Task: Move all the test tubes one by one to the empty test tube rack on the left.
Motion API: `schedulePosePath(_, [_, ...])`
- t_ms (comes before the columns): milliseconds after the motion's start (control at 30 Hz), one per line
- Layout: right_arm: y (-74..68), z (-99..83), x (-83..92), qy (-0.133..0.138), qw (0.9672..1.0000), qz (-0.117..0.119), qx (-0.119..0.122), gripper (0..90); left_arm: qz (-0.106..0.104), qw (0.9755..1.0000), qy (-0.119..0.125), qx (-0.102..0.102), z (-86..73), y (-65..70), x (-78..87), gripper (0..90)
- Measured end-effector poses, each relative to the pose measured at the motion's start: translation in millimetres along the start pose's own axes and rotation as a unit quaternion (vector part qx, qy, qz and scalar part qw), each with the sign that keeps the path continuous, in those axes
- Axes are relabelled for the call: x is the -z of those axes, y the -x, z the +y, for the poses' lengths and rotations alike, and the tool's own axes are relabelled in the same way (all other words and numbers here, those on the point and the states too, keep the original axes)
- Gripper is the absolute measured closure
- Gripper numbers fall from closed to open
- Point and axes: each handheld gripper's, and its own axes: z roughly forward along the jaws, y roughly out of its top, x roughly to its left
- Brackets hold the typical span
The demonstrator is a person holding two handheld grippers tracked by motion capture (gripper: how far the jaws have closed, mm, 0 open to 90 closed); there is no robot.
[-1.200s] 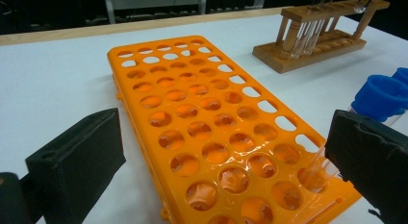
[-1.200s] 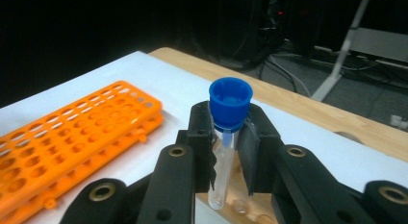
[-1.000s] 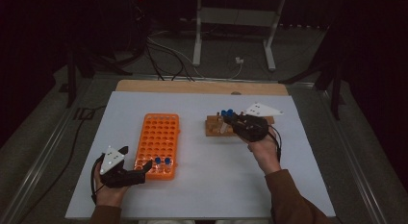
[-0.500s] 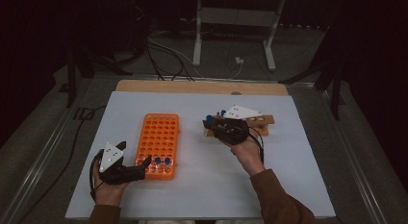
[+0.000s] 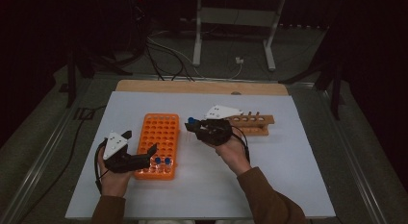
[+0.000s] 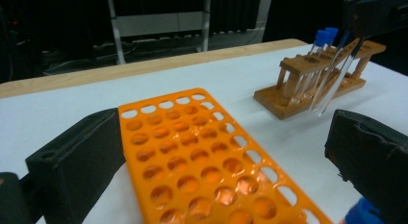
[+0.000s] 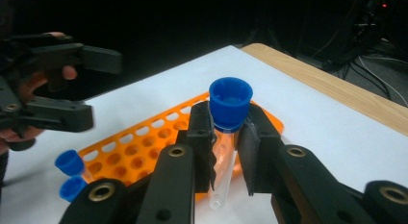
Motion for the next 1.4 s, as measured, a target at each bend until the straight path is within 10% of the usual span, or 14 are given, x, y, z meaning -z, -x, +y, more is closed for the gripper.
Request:
schedulePosePath(1000, [-42.7,15.3,-42.4,-0.016,0.9979,0.061,0.013,76.8,-0.027,0.9993,0.008,-0.022,5.0,11.7,-10.3,25.8])
schedulePosePath(1400, [-54.0,19.7,-55.6,-0.021,0.997,0.071,0.023,76.8,-0.058,0.9975,0.008,-0.039,4.1,13.2,-9.4,59.9])
